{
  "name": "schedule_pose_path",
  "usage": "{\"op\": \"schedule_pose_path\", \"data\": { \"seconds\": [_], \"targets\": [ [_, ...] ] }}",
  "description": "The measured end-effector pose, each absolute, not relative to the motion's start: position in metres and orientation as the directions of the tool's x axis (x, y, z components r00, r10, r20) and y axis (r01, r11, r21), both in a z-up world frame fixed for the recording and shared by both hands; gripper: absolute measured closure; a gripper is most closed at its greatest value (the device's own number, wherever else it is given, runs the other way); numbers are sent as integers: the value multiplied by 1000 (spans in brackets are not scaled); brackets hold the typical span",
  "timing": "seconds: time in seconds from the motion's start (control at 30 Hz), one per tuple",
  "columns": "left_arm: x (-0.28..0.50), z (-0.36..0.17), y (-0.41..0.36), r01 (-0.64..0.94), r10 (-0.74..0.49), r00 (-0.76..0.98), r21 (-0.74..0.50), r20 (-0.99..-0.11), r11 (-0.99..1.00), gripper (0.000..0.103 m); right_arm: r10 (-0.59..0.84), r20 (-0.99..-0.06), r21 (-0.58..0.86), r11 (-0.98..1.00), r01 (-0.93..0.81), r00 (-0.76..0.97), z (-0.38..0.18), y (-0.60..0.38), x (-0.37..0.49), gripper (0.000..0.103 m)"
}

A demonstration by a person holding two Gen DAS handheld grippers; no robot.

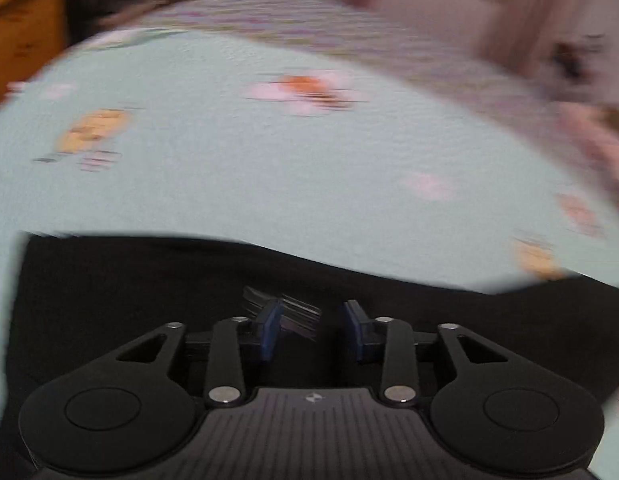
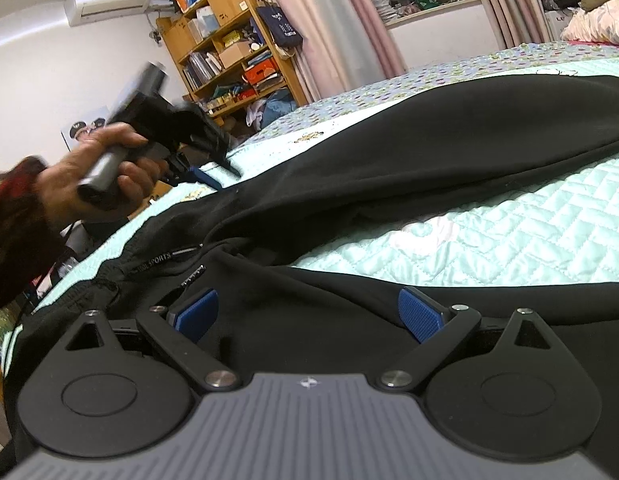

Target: Fold clothes

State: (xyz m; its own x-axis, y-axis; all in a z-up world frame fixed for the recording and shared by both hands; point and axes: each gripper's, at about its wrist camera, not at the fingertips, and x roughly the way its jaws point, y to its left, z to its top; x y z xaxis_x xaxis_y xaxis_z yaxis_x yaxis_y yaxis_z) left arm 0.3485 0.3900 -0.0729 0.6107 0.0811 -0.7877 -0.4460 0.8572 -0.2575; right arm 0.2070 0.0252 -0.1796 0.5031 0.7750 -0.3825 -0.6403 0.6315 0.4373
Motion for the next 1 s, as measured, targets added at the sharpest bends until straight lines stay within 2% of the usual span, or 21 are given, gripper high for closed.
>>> {"op": "schedule_pose_path", "data": {
  "seconds": [0.03,0.1,0.23,0.27,0.33,0.43,0.5,0.57,0.63,0.67,0.7,0.8,0.87,1.0],
  "targets": [
    [345,-71,370,-385,15,621,-289,-783,877,55,778,-378,444,628,-639,502,-180,24,207,6],
    [343,-75,334,-285,-92,613,-329,-784,900,54,784,-369,456,621,-638,499,-180,22,208,6],
    [356,-106,263,-145,-138,484,-235,-864,961,52,794,-355,480,607,-633,493,-179,19,210,6],
    [357,-113,247,-96,-121,451,-182,-884,979,50,798,-349,491,602,-630,491,-180,17,211,6],
    [356,-117,222,-62,1,452,-30,-892,998,49,806,-337,509,591,-625,488,-180,15,212,6],
    [356,-103,219,-147,80,497,7,-864,989,52,813,-326,524,581,-623,483,-180,13,213,6],
    [354,-93,213,-153,94,538,13,-837,988,48,818,-317,537,572,-620,480,-180,11,214,6],
    [358,-97,201,-113,94,522,41,-848,993,31,824,-306,551,562,-617,477,-181,7,215,6],
    [366,-113,199,-118,142,462,98,-875,988,28,833,-290,576,545,-610,471,-181,3,216,6],
    [372,-124,200,-130,178,420,135,-890,982,19,840,-275,601,530,-599,467,-180,-3,216,6],
    [374,-130,198,-139,201,394,158,-897,978,16,847,-260,625,514,-587,464,-180,-9,216,6],
    [365,-122,184,-149,189,427,138,-884,979,19,777,-258,678,569,-465,575,-174,-65,244,7],
    [358,-117,174,-155,182,448,124,-875,980,25,720,-262,710,595,-377,643,-170,-102,262,6],
    [339,-108,148,-166,162,514,88,-842,982,24,587,-282,764,615,-192,759,-162,-177,299,6]
  ]
}}
